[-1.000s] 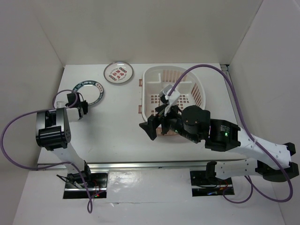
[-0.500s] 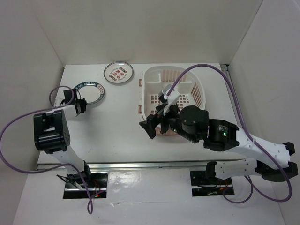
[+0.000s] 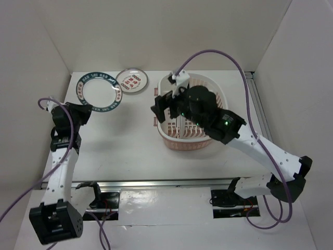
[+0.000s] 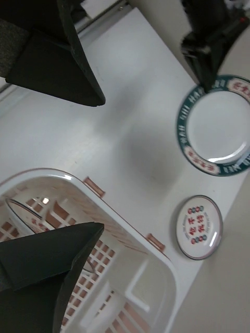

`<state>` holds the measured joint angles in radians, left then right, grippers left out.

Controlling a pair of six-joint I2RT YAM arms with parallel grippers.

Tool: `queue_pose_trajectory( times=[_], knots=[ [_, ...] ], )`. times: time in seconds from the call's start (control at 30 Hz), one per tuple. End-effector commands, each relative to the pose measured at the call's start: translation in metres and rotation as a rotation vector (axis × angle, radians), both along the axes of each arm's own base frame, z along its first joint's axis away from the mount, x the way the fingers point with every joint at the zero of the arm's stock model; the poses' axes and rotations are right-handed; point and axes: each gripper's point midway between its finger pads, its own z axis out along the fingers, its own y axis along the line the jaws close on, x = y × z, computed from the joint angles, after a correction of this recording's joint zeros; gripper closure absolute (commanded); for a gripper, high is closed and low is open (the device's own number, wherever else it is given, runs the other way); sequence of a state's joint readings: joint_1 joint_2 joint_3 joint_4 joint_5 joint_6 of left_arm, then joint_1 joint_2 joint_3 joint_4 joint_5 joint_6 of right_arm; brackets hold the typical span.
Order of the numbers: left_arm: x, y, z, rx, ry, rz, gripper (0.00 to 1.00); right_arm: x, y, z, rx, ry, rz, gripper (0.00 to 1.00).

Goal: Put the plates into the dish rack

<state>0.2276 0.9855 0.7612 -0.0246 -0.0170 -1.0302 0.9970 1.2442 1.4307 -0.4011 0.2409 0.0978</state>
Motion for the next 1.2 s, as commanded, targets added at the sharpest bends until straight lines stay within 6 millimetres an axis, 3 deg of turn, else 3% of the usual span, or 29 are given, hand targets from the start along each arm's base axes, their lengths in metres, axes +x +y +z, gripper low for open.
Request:
queue_pose_trajectory(
  times=[0.0,0.03,0.07,0.1,0.17,0.2,0.23,0.33,0.37,0.47,0.6,0.73,0.83,0.97,1.0,1.03,1.07,1.13,1.17],
  knots=[
    [-0.023,-0.043,0.039,0.076,-0.156,-0.242,1.00,0.025,0.004,0.067,0.115,-0.130,0.077,0.01],
    [-0.029,-0.050,0.047,0.089,-0.190,-0.279,1.00,0.030,0.002,0.084,0.128,-0.153,0.075,0.01],
    [-0.035,-0.059,0.051,0.088,-0.216,-0.325,1.00,0.037,0.002,0.087,0.118,-0.159,0.072,0.01],
    [-0.046,-0.076,0.061,0.097,-0.256,-0.425,1.00,0.051,0.005,0.076,0.089,-0.126,0.089,0.01],
    [-0.055,-0.093,0.068,0.093,-0.292,-0.522,1.00,0.060,0.007,0.085,0.126,-0.113,0.121,0.01],
    [-0.064,-0.107,0.077,0.096,-0.329,-0.607,1.00,0.073,0.001,0.078,0.126,-0.089,0.119,0.01],
    [-0.069,-0.113,0.076,0.079,-0.343,-0.644,1.00,0.076,0.010,0.069,0.137,-0.050,0.176,0.02],
    [-0.086,-0.135,0.092,0.108,-0.436,-0.797,1.00,0.089,0.005,0.061,0.166,-0.001,0.252,0.04],
    [-0.089,-0.139,0.091,0.115,-0.452,-0.833,1.00,0.092,0.005,0.053,0.175,0.027,0.279,0.04],
    [-0.096,-0.146,0.094,0.127,-0.486,-0.891,1.00,0.090,0.003,0.056,0.212,0.040,0.324,0.04],
    [-0.103,-0.152,0.098,0.125,-0.535,-0.937,1.00,0.090,0.008,0.039,0.204,0.078,0.323,0.04],
    [-0.101,-0.156,0.099,0.103,-0.560,-0.967,1.00,0.077,0.030,0.016,0.195,0.147,0.374,0.06],
    [-0.096,-0.155,0.098,0.085,-0.563,-0.967,1.00,0.075,0.035,0.001,0.199,0.180,0.377,0.09],
    [-0.094,-0.155,0.100,0.071,-0.581,-0.968,1.00,0.072,0.039,-0.013,0.202,0.220,0.379,0.34],
    [-0.092,-0.155,0.100,0.056,-0.577,-0.968,1.00,0.072,0.039,-0.013,0.202,0.220,0.379,0.44],
    [-0.093,-0.155,0.102,0.054,-0.584,-0.969,1.00,0.072,0.039,-0.015,0.208,0.228,0.377,0.66],
    [-0.091,-0.155,0.103,0.061,-0.592,-0.969,1.00,0.072,0.041,-0.015,0.212,0.235,0.361,0.79],
    [-0.088,-0.156,0.103,0.035,-0.578,-0.964,1.00,0.078,0.039,-0.016,0.219,0.240,0.322,0.98],
    [-0.083,-0.153,0.104,0.041,-0.570,-0.948,0.99,0.080,0.038,-0.013,0.225,0.246,0.301,1.00]
  ],
)
